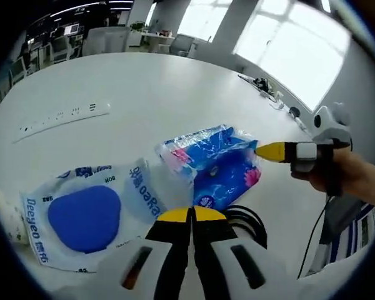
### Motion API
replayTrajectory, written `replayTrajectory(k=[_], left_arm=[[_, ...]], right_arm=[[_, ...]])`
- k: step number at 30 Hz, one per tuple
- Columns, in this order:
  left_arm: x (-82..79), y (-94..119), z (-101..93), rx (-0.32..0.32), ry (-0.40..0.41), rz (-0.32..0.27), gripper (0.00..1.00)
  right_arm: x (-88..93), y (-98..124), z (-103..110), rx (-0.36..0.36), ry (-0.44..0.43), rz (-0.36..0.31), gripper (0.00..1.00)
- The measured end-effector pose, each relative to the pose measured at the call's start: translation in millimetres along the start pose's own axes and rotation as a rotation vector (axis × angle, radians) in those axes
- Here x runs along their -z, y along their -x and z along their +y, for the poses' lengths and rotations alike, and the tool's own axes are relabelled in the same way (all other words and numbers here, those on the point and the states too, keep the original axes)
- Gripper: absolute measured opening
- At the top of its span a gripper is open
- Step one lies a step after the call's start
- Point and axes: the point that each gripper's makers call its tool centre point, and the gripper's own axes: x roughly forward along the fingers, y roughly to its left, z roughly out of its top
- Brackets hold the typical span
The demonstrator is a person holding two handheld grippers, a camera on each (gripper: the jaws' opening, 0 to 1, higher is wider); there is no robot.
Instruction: Arrange the tabletop items into an orderly group along one side of the table until the central work area is clear of visible clutter.
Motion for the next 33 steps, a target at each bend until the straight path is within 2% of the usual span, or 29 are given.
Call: replayTrajectory(k=[3, 7, 12, 16, 29, 33], left_arm=[[3.5, -6, 1.9, -0.007, 0.019, 0.013, 0.00], [7.9, -10, 2.0, -0.010, -0.010, 0.023, 0.00], [3.2, -12, 4.8, -0.017, -0.001, 0.009, 0.00], [6.4, -16, 3.9, -0.007, -0.012, 0.015, 0.00], [6.9, -14, 3.1, -0.012, -0.022, 0.002, 0.00], [6.0, -12, 1.5, -0.019, -0.020, -0.010, 0.03]], right_arm=[[0.3, -4, -4, 0.003, 0.004, 0.011, 0.00], [2.5, -8, -8, 0.005, 0.000, 0.027, 0.00], [5.9, -10, -15, 0.020, -0.004, 0.033, 0.00], [9.2, -11, -16, 0.024, -0.019, 0.041, 0.00], [17.4, -13, -23, 0.034, -0.034, 0.052, 0.00], [18.5, -13, -23, 0.030, -0.039, 0.049, 0.00]])
